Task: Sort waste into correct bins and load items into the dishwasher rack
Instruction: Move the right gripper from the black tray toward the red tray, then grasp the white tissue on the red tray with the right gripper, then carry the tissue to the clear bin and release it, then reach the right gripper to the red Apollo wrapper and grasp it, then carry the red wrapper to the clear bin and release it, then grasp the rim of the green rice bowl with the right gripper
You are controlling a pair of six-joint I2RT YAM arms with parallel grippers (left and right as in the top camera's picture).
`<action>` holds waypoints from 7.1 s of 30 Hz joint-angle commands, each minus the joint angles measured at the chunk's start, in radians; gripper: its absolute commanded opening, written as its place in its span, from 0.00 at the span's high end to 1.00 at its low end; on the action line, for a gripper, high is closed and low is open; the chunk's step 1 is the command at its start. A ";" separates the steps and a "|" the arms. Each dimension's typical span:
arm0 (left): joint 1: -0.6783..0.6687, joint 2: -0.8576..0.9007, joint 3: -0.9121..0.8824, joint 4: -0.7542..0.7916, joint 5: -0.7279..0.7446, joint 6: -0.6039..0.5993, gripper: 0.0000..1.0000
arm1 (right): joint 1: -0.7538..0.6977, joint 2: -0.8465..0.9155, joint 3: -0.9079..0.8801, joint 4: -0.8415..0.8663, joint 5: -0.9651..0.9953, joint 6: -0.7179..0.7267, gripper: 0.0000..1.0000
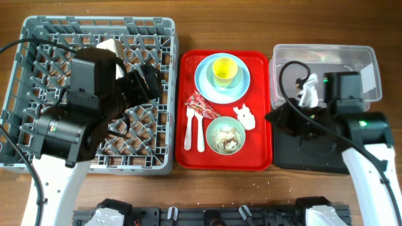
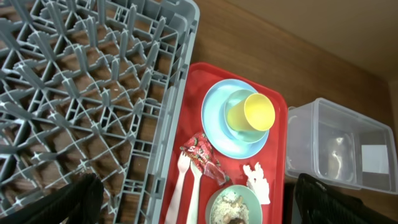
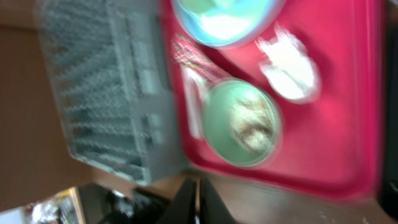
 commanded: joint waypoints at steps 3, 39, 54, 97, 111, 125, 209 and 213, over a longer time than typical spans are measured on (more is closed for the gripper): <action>0.006 -0.006 0.003 0.002 -0.002 0.005 0.00 | 0.194 0.026 -0.039 -0.009 0.346 0.206 0.94; 0.006 -0.006 0.003 0.002 -0.003 0.005 0.00 | 0.336 0.423 -0.250 0.537 0.530 0.483 0.96; 0.006 -0.006 0.003 0.002 -0.002 0.005 0.00 | 0.003 0.183 -0.170 0.732 1.089 0.189 0.96; 0.006 -0.006 0.003 0.002 -0.003 0.005 0.00 | 0.665 0.732 -0.008 0.827 0.784 -0.322 0.61; 0.006 -0.006 0.003 0.002 -0.003 0.005 0.00 | 0.660 0.732 -0.078 0.896 0.769 -0.322 0.53; 0.006 -0.006 0.003 0.002 -0.003 0.005 0.00 | 0.544 0.285 -0.026 0.865 0.981 -0.324 0.96; 0.006 -0.006 0.003 0.002 -0.003 0.005 0.00 | 0.702 0.563 -0.066 0.293 0.713 0.253 0.78; 0.006 -0.006 0.003 0.002 -0.003 0.005 0.00 | 0.702 0.563 -0.066 0.294 0.713 0.252 0.75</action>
